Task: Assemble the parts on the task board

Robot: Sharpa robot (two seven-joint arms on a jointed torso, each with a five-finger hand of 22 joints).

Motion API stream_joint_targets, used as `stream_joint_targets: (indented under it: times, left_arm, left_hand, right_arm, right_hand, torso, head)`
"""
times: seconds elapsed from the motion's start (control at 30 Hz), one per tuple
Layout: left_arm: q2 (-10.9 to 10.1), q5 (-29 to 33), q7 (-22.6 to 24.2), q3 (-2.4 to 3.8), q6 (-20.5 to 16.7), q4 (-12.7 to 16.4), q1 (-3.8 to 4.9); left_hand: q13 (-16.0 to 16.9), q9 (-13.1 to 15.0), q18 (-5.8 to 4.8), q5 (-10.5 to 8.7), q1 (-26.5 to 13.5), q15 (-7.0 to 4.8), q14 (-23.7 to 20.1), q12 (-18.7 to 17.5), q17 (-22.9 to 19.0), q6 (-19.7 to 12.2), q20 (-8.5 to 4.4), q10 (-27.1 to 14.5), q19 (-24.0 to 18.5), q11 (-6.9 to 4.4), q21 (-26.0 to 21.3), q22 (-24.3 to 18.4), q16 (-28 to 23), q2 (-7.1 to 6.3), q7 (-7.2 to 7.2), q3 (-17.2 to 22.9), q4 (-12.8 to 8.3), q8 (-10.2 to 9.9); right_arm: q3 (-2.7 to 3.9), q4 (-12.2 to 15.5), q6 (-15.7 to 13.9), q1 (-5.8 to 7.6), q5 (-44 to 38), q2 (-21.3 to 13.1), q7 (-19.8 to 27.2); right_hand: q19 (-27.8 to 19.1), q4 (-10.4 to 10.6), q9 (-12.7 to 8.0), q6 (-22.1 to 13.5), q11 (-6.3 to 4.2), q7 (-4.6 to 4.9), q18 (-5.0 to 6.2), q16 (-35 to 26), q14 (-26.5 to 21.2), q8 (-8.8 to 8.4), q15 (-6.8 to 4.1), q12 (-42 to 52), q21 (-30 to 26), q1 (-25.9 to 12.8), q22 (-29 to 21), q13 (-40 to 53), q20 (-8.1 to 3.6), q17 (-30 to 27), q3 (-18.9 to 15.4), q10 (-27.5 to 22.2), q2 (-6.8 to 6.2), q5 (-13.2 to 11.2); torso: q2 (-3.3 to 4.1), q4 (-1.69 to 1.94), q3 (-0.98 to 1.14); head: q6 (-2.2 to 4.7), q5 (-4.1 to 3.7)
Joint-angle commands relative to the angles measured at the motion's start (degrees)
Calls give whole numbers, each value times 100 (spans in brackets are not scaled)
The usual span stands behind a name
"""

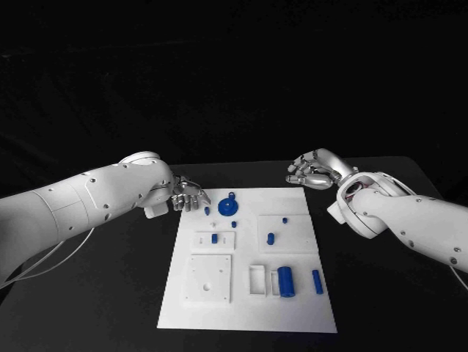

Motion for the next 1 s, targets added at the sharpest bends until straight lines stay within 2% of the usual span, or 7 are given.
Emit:
stream_joint_targets:
  times: [0.03, 0.17, 0.27, 0.53, 0.73, 1.0]
  left_arm:
    - [60, -46, 161, 2, 4, -110, -47]
    - [86, -36, 200, 2, 27, -153, -93]
    - [101, -18, 218, 2, 19, -174, -99]
    - [153, 59, 292, 2, 129, -227, -107]
    - [185, 101, 322, 1, 149, -257, -124]
    - [272, 113, 366, 1, 175, -427, -169]
  left_hand:
    - [71, 162, 6, 29, 49, -47, -13, 92, 43, -20, -465, -23, 48, -34, 25, 49, 80, 43, -39, -64, 10, 138]
    - [166, 431, -3, 38, 71, -86, -23, 229, 88, -49, -505, -49, 75, -68, 43, 127, 186, 20, -75, -101, 50, 343]
    - [191, 514, -7, 31, 58, -98, -27, 268, 98, -61, -516, -59, 82, -76, 44, 148, 215, -1, -84, -114, 78, 399]
    - [214, 583, -8, -11, 35, -110, -30, 306, 105, -89, -531, -70, 90, -83, 45, 171, 243, -21, -90, -121, 124, 438]
    - [220, 601, -8, -21, 40, -113, -33, 315, 106, -94, -535, -75, 90, -85, 44, 178, 250, -8, -92, -115, 134, 448]
    - [228, 629, -11, -19, 78, -117, -45, 327, 107, -111, -540, -90, 85, -84, 44, 193, 259, 38, -91, -101, 121, 459]
  right_arm:
    - [3, 6, 51, -1, -19, 7, 50]
    - [3, 4, 50, -1, -19, 8, 51]
    - [3, 1, 50, -1, -19, 8, 51]
    - [3, 0, 50, -1, -19, 19, 53]
    - [3, -4, 51, -1, -19, 22, 53]
    - [3, -4, 52, -1, -21, 30, 53]
  right_hand:
    - [17, -17, -10, -38, 5, 14, 89, 34, -41, -37, -18, 39, -33, 13, 10, -6, 32, -5, -18, -50, 18, 25]
    - [17, -18, -10, -39, 5, 14, 89, 34, -42, -38, -18, 40, -34, 13, 10, -8, 32, -6, -18, -51, 17, 26]
    - [17, -18, -10, -40, 5, 15, 89, 34, -42, -38, -18, 40, -35, 13, 11, -9, 32, -6, -19, -52, 17, 27]
    - [17, -19, -11, -42, 6, 15, 89, 35, -43, -39, -18, 42, -38, 13, 13, -12, 32, -8, -20, -53, 17, 29]
    - [17, -19, -11, -42, 6, 16, 89, 35, -43, -39, -18, 44, -39, 13, 14, -14, 32, -9, -20, -53, 17, 30]
    - [18, -19, -11, -44, 7, 16, 89, 36, -43, -39, -18, 46, -41, 14, 16, -17, 32, -10, -20, -54, 19, 32]
  torso:
    - [2, -7, -4]
    - [-2, -3, -1]
    - [-5, 3, -3]
    - [-11, 15, -3]
    - [-12, 12, -3]
    - [-11, 12, 1]
  head:
    - [-3, -9]
    - [-15, -14]
    - [-23, -18]
    - [-35, -27]
    - [-38, -26]
    - [-34, -32]
